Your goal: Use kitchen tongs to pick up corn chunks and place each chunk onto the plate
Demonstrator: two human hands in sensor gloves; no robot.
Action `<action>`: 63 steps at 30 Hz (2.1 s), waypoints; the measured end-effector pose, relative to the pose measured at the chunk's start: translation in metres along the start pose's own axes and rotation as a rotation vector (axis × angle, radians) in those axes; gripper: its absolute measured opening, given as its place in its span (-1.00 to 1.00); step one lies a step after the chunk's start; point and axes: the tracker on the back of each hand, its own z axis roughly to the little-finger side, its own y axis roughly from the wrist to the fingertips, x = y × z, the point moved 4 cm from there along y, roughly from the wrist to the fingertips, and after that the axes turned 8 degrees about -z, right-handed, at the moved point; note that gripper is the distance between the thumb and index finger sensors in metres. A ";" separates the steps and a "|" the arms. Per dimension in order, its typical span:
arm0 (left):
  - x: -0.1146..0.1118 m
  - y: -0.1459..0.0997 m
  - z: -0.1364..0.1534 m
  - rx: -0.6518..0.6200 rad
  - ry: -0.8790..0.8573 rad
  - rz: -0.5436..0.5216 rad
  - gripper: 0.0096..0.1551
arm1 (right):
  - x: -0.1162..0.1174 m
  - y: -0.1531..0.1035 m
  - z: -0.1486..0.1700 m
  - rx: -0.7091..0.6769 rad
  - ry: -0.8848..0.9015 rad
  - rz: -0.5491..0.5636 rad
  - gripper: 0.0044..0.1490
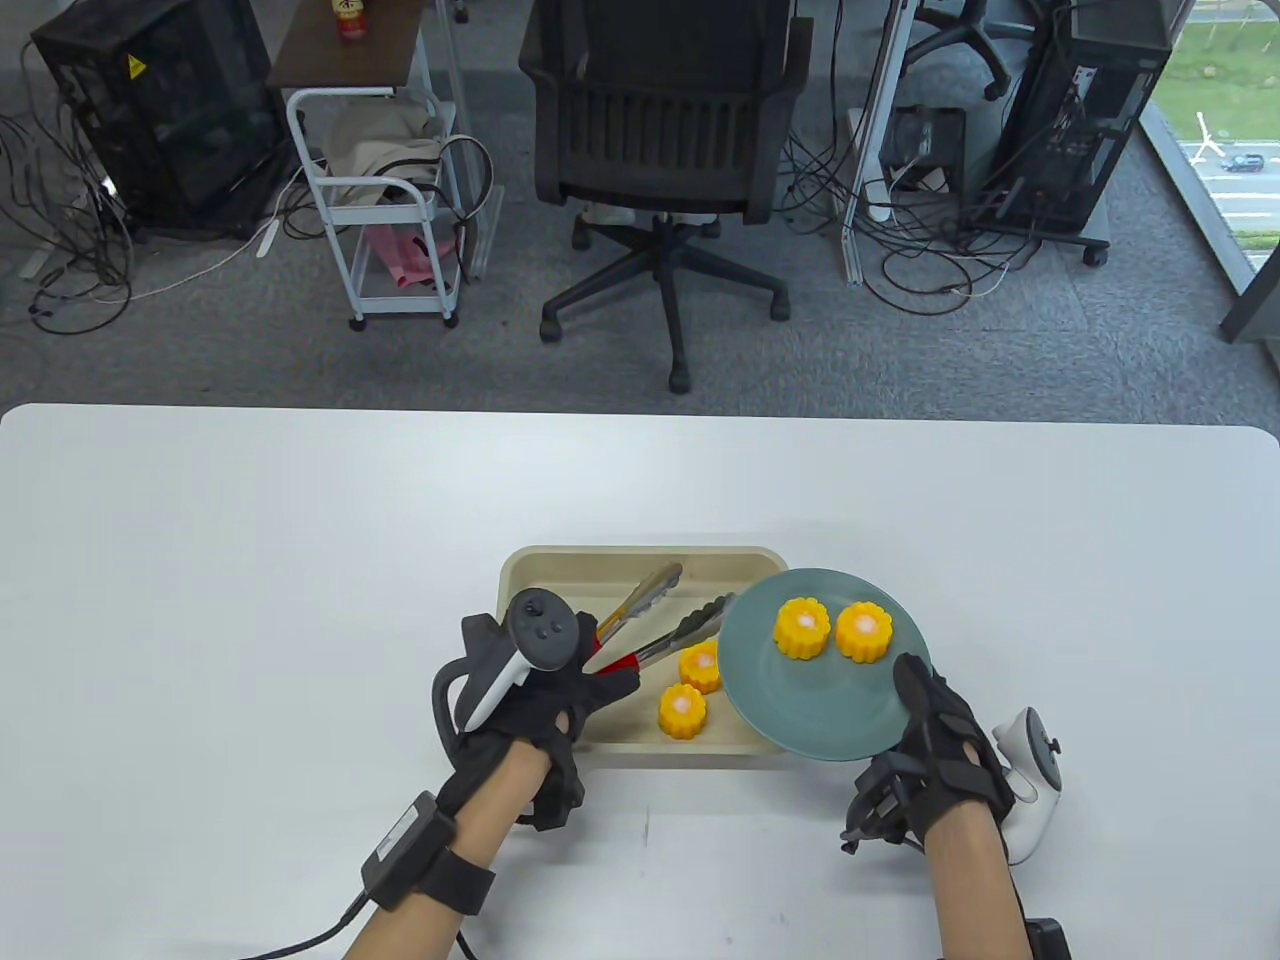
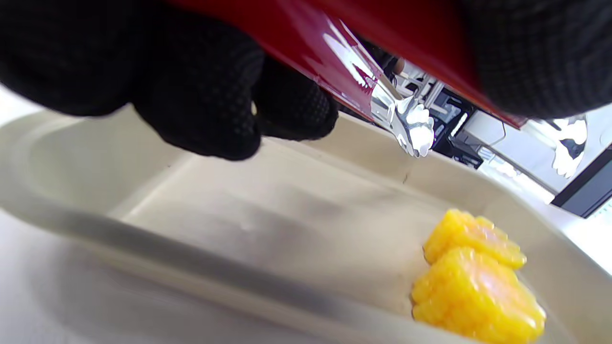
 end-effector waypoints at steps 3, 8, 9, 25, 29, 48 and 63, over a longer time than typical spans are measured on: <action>-0.003 -0.003 -0.007 -0.012 0.055 0.000 0.04 | 0.000 0.000 0.000 0.002 -0.005 0.000 -0.32; -0.007 -0.008 -0.015 -0.025 0.120 -0.001 0.01 | 0.000 0.001 0.001 0.004 -0.010 -0.002 -0.32; -0.008 -0.008 -0.017 -0.026 0.134 0.001 0.01 | 0.000 0.001 0.001 0.004 -0.011 -0.002 -0.32; -0.013 -0.007 -0.019 -0.046 0.160 0.011 -0.17 | 0.000 0.002 0.000 0.005 -0.016 -0.002 -0.32; -0.010 -0.004 -0.015 -0.036 0.144 -0.011 -0.17 | 0.000 0.002 0.000 0.004 -0.014 -0.002 -0.32; 0.066 -0.008 0.013 0.001 -0.147 -0.148 -0.18 | -0.001 0.002 0.002 0.010 -0.024 0.012 -0.32; 0.085 -0.070 -0.073 -0.386 -0.247 -0.127 -0.17 | 0.001 0.003 0.004 0.019 -0.018 0.011 -0.32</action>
